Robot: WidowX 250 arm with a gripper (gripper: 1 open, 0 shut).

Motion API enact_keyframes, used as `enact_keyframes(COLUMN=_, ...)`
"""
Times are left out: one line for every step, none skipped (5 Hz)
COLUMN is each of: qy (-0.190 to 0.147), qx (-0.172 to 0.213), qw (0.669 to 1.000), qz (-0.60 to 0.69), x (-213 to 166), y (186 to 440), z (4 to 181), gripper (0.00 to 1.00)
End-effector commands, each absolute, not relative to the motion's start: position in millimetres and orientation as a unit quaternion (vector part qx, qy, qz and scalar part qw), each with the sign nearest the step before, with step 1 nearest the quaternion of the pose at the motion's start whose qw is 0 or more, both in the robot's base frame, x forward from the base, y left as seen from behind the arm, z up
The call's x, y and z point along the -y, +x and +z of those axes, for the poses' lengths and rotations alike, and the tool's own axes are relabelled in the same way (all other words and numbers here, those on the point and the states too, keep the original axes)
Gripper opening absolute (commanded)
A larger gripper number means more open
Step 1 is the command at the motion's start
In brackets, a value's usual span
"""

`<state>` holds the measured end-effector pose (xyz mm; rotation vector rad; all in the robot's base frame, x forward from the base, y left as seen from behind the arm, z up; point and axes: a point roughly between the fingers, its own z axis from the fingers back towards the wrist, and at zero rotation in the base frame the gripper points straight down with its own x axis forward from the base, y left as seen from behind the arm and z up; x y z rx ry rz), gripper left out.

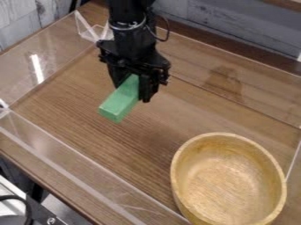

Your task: Remove the green block from inside the brown bowl and put it on the table

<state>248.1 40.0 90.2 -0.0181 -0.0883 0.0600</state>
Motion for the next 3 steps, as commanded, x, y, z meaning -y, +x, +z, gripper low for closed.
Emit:
enact_keyframes(qy=-0.009, qx=0.063, qw=0.997, qz=0.032, x=-46, y=256, z=89.0, gripper=0.0)
enact_keyframes(qy=-0.011, qx=0.069, qw=0.997, qz=0.037, x=-48, y=260, z=83.0, gripper=0.0)
enact_keyframes(qy=-0.013, qx=0.077, qw=0.996, qz=0.043, x=-49, y=266, z=80.5, gripper=0.0)
